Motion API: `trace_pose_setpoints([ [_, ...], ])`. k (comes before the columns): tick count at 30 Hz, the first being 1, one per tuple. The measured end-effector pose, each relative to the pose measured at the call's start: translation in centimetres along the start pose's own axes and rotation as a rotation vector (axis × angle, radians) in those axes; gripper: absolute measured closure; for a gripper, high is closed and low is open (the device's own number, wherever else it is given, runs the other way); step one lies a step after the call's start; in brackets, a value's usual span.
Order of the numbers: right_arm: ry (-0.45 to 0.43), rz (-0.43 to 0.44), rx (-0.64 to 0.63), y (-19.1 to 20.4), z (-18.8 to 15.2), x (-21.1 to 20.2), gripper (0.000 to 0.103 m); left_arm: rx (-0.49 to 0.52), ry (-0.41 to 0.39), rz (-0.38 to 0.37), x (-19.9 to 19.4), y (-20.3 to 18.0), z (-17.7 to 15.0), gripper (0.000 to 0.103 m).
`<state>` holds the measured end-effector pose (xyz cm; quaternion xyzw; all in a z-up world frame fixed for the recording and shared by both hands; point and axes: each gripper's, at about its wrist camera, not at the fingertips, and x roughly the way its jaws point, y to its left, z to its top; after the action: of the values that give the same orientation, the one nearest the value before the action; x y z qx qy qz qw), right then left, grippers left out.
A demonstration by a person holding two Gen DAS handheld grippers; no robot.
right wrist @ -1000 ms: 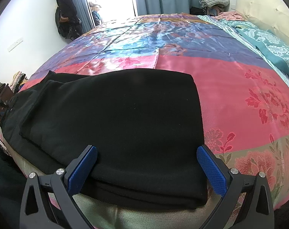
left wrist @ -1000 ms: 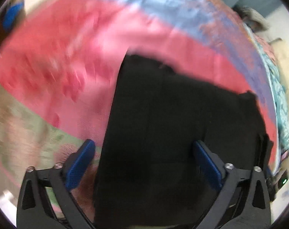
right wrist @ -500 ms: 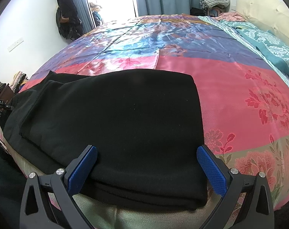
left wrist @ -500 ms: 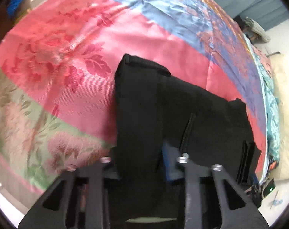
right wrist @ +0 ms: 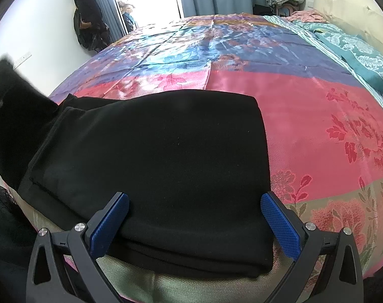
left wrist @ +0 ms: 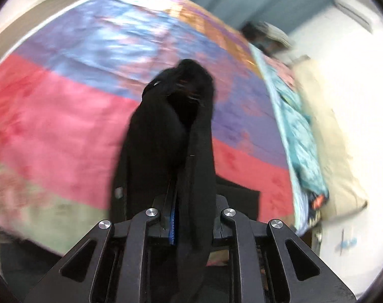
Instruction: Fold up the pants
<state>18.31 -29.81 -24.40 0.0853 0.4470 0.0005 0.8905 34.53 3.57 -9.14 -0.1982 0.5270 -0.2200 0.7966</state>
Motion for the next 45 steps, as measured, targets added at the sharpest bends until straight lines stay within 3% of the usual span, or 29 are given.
trace_pose_setpoints([
  [3,-0.001,-0.001,-0.001,0.0,0.0,0.0,0.000,0.098,0.037,0.035,6.5,-5.0,-1.4,0.087],
  [8,-0.005,-0.006,-0.004,0.0,-0.2,0.0,0.000,0.204,0.159,0.152,17.9,-8.3,-5.1,0.075],
  [10,-0.005,-0.009,-0.004,0.0,-0.3,0.1,0.000,0.203,0.207,0.118,19.7,-8.7,-6.3,0.073],
  [12,-0.004,-0.011,0.003,0.0,-0.3,0.0,0.000,0.194,0.230,0.019,19.3,-9.8,-6.8,0.073],
  [14,0.000,-0.007,0.005,-0.1,-0.2,0.0,0.000,0.219,0.229,-0.069,17.1,-10.8,-7.0,0.066],
  [16,0.003,0.004,0.003,-0.2,-0.1,-0.1,0.000,0.247,0.172,-0.095,13.9,-11.0,-7.1,0.045],
  [19,0.007,0.031,0.021,-0.8,0.1,-0.5,0.000,0.253,0.035,-0.068,8.5,-9.1,-6.9,0.033],
  [22,-0.021,0.041,0.091,-1.7,1.0,-2.6,0.000,0.227,-0.107,0.063,5.5,-5.6,-6.5,0.029],
  [24,-0.128,0.144,0.113,-1.4,1.6,-5.5,0.000,0.171,-0.181,0.152,4.3,-2.6,-7.3,0.029],
  [25,-0.173,0.270,0.103,-0.6,2.0,-6.7,0.000,0.126,-0.202,0.192,4.0,-0.7,-7.5,0.029],
  [27,-0.139,0.451,0.050,1.6,3.0,-6.8,0.000,0.009,-0.218,0.222,4.5,2.9,-8.5,0.029],
  [29,-0.083,0.550,-0.023,4.0,3.9,-5.8,0.000,-0.090,-0.235,0.214,5.5,5.5,-9.5,0.029],
  [32,-0.028,0.670,-0.141,7.5,5.5,-3.4,0.003,-0.138,-0.262,0.218,5.8,8.3,-11.4,0.029],
  [34,0.053,0.669,-0.182,8.7,6.4,-1.0,0.016,-0.122,-0.258,0.258,5.9,9.1,-12.3,0.029],
  [36,0.126,0.659,-0.195,9.2,7.0,1.2,0.018,-0.110,-0.240,0.289,6.1,9.5,-12.8,0.029],
  [38,0.175,0.621,-0.206,9.3,7.1,2.7,0.019,-0.111,-0.243,0.266,5.8,9.7,-12.8,0.029],
  [41,0.215,0.557,-0.249,9.3,7.0,3.6,0.029,-0.072,-0.253,0.274,5.9,9.5,-12.7,0.029],
  [45,0.260,0.593,-0.232,8.3,7.2,3.9,0.031,-0.073,-0.240,0.271,6.2,9.7,-12.9,0.029],
])
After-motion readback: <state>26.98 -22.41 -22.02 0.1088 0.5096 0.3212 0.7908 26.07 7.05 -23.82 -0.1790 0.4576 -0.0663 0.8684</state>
